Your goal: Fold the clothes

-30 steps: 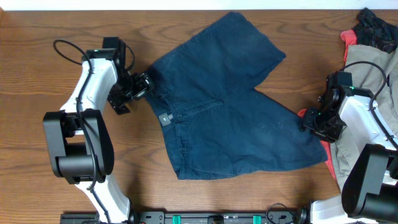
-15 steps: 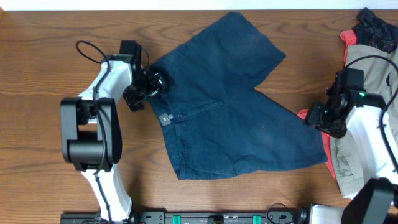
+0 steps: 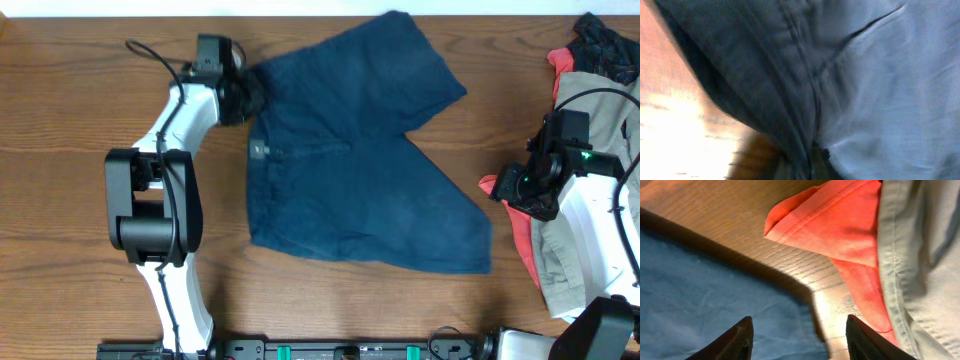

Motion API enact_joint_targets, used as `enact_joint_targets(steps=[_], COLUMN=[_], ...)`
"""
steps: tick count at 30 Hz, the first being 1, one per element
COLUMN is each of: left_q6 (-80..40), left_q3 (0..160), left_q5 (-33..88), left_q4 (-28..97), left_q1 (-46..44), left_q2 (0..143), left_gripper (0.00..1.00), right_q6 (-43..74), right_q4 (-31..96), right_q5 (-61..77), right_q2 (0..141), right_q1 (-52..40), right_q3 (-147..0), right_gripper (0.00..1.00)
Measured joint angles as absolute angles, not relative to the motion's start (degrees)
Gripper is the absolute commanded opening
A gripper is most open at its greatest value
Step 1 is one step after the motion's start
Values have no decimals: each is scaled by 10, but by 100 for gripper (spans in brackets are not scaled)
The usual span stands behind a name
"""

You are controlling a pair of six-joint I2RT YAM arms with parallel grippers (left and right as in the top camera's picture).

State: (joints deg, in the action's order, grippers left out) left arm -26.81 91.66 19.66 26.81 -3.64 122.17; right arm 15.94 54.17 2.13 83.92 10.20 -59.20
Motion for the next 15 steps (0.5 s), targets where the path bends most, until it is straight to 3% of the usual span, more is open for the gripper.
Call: enact_joint_targets(steps=[2, 4, 10, 15], left_q6=[-269, -265, -241, -236], left_q3=[950, 970, 973, 973], left_q5=[196, 196, 161, 124], left_q4=[310, 369, 602, 725], left_q1=[-35, -35, -34, -34], left_q2=[1221, 1220, 1220, 1220], left_gripper=[98, 98, 98, 98], right_q6=[153, 145, 130, 175], right_q4=[542, 547, 561, 585], right_q5=[34, 49, 91, 106], right_q2=[839, 839, 839, 839], right_q1=[102, 102, 102, 102], right_q3=[-592, -592, -592, -592], right_gripper=[70, 99, 99, 99])
